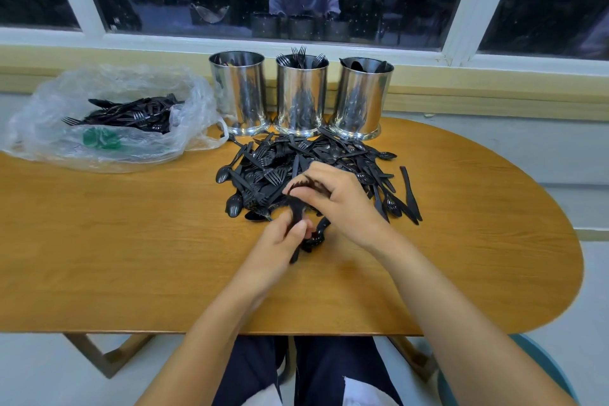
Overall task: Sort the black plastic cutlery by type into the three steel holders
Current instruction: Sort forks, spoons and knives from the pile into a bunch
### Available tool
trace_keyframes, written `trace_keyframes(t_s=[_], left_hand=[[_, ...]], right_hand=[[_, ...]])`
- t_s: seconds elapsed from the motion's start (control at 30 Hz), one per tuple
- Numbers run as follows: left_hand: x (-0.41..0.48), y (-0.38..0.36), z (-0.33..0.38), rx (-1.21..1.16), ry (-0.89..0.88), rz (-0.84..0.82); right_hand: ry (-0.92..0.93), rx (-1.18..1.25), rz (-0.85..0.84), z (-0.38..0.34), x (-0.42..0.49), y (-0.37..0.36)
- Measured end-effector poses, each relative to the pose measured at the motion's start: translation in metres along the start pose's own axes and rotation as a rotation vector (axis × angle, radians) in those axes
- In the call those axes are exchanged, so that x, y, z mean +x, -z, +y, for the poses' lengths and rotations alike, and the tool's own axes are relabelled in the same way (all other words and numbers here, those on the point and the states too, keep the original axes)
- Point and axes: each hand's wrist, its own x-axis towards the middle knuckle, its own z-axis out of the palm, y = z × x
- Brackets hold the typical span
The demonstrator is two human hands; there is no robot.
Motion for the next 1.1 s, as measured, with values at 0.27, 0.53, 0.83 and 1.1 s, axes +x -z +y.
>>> trace_keyframes(t_s=[0.27, 0.53, 0.83, 1.1], left_hand=[[0.002, -0.006, -0.008, 0.023, -0.110, -0.035], [0.009, -0.010, -0.010, 0.079, -0.181, -0.031], [0.011, -0.002, 0.003, -0.330, 0.087, 0.137], [0.002, -0.016, 0.022, -0.408, 0.120, -0.081]], right_hand=[[0.051, 0.147, -0.001, 0.003, -0.015, -0.006], [0.073, 0.098, 0.001, 0.000, -0.015, -0.004], [-0.394, 0.666, 0.157, -0.008, 0.001, 0.027], [-0.475, 0.512, 0.065, -0.008, 0.006, 0.019]])
